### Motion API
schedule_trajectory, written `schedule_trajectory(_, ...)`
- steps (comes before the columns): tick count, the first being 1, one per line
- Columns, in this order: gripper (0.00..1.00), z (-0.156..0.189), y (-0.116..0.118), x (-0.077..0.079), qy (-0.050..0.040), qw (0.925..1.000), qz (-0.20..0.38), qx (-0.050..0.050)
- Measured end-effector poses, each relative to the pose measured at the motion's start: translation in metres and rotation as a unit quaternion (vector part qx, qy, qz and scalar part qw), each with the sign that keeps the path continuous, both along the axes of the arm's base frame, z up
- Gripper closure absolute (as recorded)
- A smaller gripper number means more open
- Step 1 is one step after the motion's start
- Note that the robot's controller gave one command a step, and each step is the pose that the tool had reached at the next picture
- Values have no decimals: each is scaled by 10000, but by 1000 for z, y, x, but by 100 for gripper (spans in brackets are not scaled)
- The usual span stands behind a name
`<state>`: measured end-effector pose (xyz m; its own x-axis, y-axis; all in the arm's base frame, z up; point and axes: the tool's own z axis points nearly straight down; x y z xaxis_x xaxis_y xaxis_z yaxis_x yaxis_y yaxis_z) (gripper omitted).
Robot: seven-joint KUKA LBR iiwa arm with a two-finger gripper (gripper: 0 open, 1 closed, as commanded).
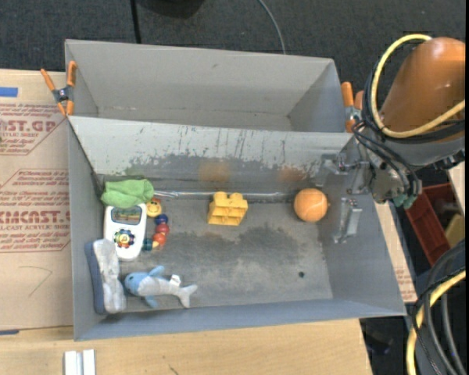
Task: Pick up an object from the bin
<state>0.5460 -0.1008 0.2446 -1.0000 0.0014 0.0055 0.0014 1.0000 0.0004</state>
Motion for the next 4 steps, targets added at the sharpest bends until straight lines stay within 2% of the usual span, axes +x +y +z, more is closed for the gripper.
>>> schedule_trajectory(1, 0, 4, 0, 2, -40, 10000, 7, -7)
schedule_trajectory(2, 0, -35, 40, 15, -75, 10000, -55, -18)
schedule_trajectory(3, 0, -86, 93, 26, 29, 10000, -43, 31)
schedule_trajectory(4, 0, -18, 61, 34, -34, 9999, -119, -15)
